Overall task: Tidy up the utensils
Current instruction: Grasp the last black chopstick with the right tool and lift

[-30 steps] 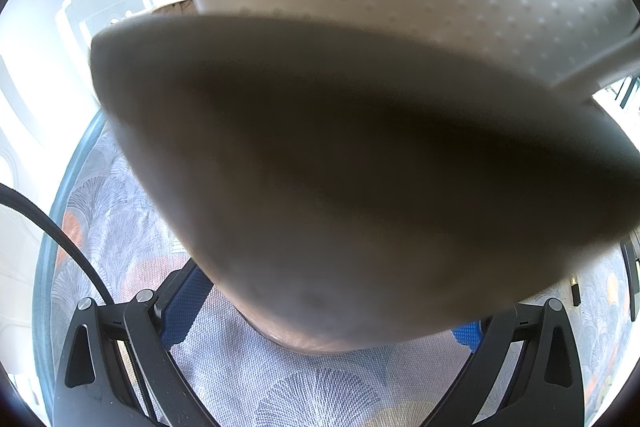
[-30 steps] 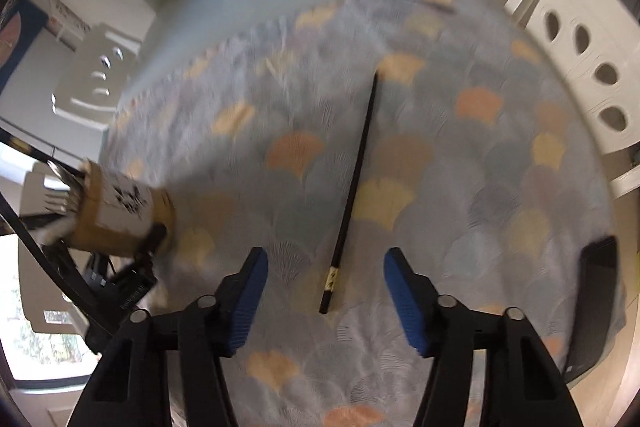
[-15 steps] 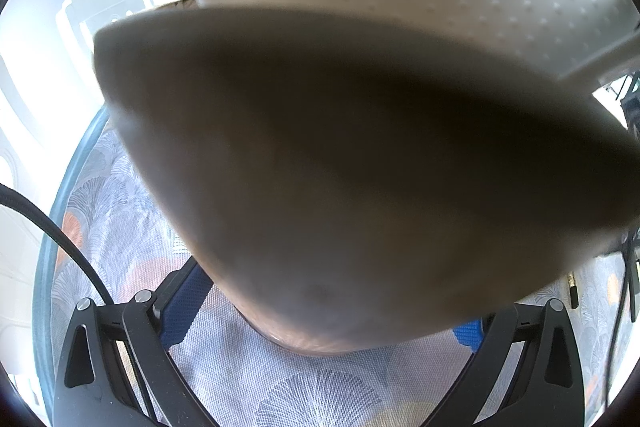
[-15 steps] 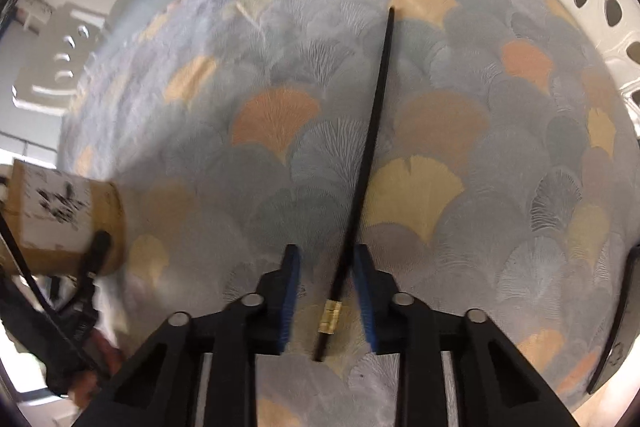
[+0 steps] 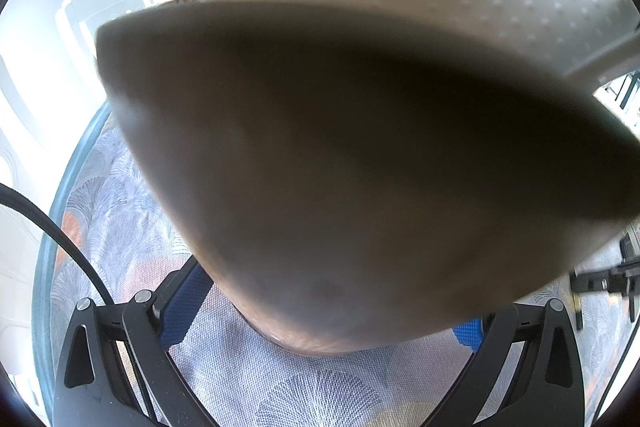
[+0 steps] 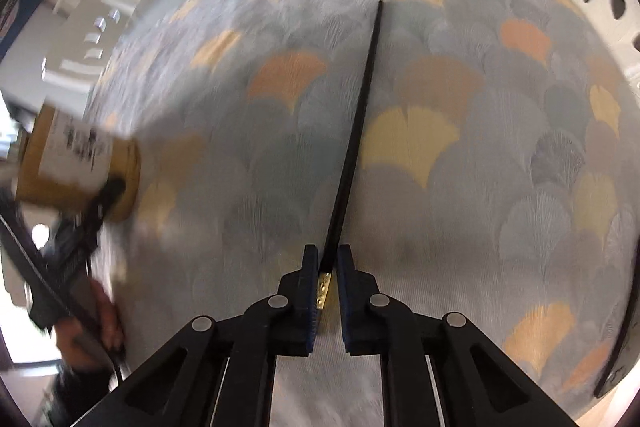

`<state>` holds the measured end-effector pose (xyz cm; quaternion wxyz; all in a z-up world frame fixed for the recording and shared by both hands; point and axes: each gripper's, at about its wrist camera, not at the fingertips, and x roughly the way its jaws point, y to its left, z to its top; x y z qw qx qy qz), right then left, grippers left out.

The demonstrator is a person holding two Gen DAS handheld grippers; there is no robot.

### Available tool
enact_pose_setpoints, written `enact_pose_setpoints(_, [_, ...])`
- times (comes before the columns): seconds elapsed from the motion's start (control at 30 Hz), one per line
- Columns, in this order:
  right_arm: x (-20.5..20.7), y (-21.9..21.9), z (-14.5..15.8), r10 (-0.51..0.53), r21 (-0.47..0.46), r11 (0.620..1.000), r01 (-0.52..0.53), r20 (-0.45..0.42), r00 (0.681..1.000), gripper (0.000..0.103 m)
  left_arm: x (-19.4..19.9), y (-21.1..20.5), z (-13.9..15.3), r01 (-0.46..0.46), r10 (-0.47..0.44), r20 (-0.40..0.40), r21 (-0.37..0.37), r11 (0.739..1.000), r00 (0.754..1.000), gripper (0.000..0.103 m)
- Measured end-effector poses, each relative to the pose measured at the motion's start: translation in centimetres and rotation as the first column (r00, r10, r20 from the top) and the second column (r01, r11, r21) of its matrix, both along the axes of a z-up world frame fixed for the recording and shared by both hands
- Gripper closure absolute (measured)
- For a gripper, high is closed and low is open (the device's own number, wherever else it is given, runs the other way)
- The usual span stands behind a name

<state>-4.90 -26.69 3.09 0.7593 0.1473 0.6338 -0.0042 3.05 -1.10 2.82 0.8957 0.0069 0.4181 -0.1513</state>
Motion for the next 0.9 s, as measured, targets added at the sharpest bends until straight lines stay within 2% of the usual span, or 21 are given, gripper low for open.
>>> enact_pose_setpoints(0.07, [-0.4,0.2,-0.1,0.057,-0.001,0.998,-0.057,-0.038,0.998,0.094,0.0,0.0,0.0,0.000,0.000,0.000,0.000,1.000,1.000,0.001])
enact_pose_setpoints(0.13, [0.5,0.0,-0.2,0.059,0.005,0.998,-0.058,-0.063,0.996,0.094,0.0,-0.1,0.0,0.000,0.000,0.000,0.000,1.000,1.000,0.001])
enact_pose_setpoints(0.33, [5.3,-1.3,0.4,-0.063,-0.017,0.998,0.062,-0.023,0.998,0.092,0.0,0.0,0.0,-0.001,0.001,0.000,0.000,1.000,1.000,0.001])
enact_pose_setpoints(0.4, [6.8,-1.4,0.1,-0.100,-0.070,0.993,0.098,-0.019,0.995,0.091,0.0,0.0,0.0,-0.001,0.001,0.000,0.000,1.000,1.000,0.001])
enact_pose_setpoints(0.43, [7.5,-1.3,-0.5,-0.098,-0.081,0.992,0.094,-0.046,0.994,0.092,0.0,0.0,0.0,0.000,0.000,0.000,0.001,1.000,1.000,0.001])
enact_pose_setpoints(0.5, [8.2,-0.8,-0.6,-0.090,-0.117,0.989,0.086,-0.027,0.996,0.092,0.0,0.0,0.0,0.000,0.000,0.000,0.000,1.000,1.000,0.001])
enact_pose_setpoints(0.6, [8.7,1.0,-0.6,-0.005,-0.227,0.974,-0.001,-0.026,1.000,0.093,0.1,-0.1,0.0,0.000,0.000,-0.001,-0.001,1.000,1.000,0.001])
enact_pose_setpoints(0.7, [8.7,2.2,-0.5,0.043,-0.275,0.960,-0.044,-0.013,0.999,0.095,0.0,-0.1,0.0,0.000,0.000,0.000,0.000,1.000,1.000,0.001])
enact_pose_setpoints(0.8, [8.5,2.1,-0.4,0.029,-0.244,0.969,-0.028,0.003,1.000,0.097,0.0,-0.1,0.0,0.000,0.000,0.000,-0.001,1.000,1.000,0.001])
enact_pose_setpoints(0.9, [7.9,0.7,0.1,-0.027,-0.078,0.997,0.029,0.031,0.999,0.098,0.0,-0.1,0.0,0.000,0.000,0.000,0.000,1.000,1.000,0.001])
